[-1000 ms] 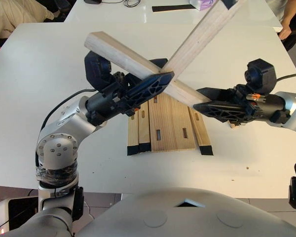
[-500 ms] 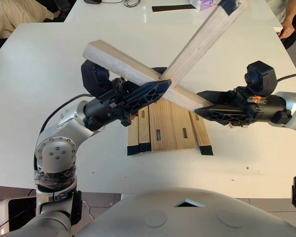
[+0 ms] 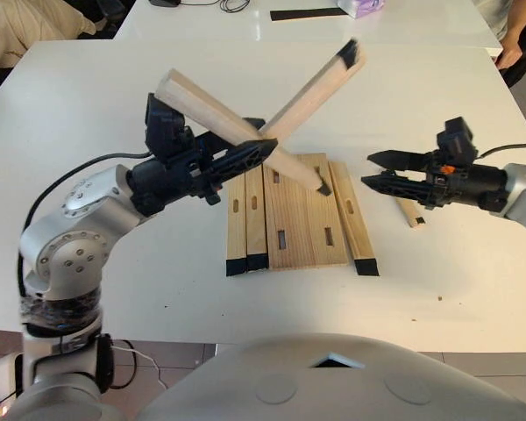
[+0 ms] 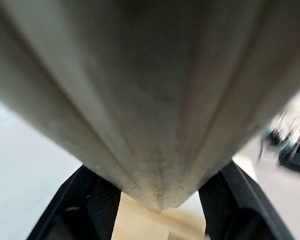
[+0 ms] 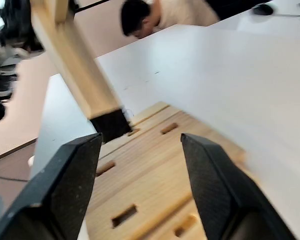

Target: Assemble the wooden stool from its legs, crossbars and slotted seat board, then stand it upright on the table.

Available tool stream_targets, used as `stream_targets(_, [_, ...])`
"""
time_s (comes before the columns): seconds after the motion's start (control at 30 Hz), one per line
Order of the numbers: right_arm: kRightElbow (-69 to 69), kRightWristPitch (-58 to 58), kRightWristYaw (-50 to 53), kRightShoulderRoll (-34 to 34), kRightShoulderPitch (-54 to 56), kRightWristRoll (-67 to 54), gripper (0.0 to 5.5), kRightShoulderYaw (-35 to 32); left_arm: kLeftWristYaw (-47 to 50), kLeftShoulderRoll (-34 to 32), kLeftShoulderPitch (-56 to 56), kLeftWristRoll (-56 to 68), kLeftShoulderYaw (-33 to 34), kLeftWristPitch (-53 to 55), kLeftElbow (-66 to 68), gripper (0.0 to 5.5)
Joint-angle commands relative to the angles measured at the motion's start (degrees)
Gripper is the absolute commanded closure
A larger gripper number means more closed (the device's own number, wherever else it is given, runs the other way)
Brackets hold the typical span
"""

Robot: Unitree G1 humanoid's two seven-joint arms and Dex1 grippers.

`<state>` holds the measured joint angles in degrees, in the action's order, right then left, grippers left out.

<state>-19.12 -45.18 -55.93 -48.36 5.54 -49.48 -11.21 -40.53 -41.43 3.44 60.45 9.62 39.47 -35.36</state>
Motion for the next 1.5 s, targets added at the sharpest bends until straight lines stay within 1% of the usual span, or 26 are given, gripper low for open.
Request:
stream_targets(0.03, [-3.12, 1.22, 1.18, -0.28, -5.37, 0.68, 2.6, -4.07, -5.3, -5.98, -5.2, -4.76, 1.0, -0.79, -5.4, 3.45])
stream_targets(0.1, [-5.14, 1.55, 2.38, 0.86, -7.5, 0.67, 2.6, -4.75, -6.32, -6.49, -6.14, -6.72, 0.01, -1.71, -6.47, 3.45])
stream_targets(0.2, [-6.72, 2.61, 3.54, 2.18, -8.9, 1.65, 2.6, -3.81, -6.89, -6.14, -7.14, -10.07, -2.14, -3.03, -7.14, 3.45])
stream_targets(0.5, [-8.24, 3.69, 5.6, 4.17, -10.23, 2.2, 2.6, -3.03, -13.59, -7.93, -8.91, -19.72, -5.29, -8.87, -3.26, 3.45])
stream_targets(0.7, [-8.57, 4.54, 5.57, 4.53, -10.77, 2.97, 2.6, -2.5, -14.66, -7.67, -8.95, -20.34, -6.04, -10.56, -2.58, 3.45])
stream_targets(0.93, [-8.44, 5.13, 5.75, 5.05, -11.08, 3.04, 2.6, -2.84, -16.0, -8.98, -7.06, -18.53, -5.76, -9.82, -4.21, 3.45])
stream_targets(1.1, [-8.34, 5.64, 5.53, 5.37, -11.17, 3.28, 2.6, -2.34, -17.05, -8.85, -6.44, -20.29, -6.49, -10.47, -2.58, 3.45])
stream_targets(1.33, [-8.21, 5.15, 5.64, 5.67, -10.61, 2.13, 2.6, -2.29, -15.94, -6.69, -4.47, -22.08, -10.3, -11.07, -1.6, 3.45])
stream_targets(1.5, [-7.93, 5.06, 5.31, 5.37, -10.29, 2.15, 2.6, -1.99, -17.15, -7.74, -4.54, -26.22, -12.74, -13.31, 0.34, 3.45])
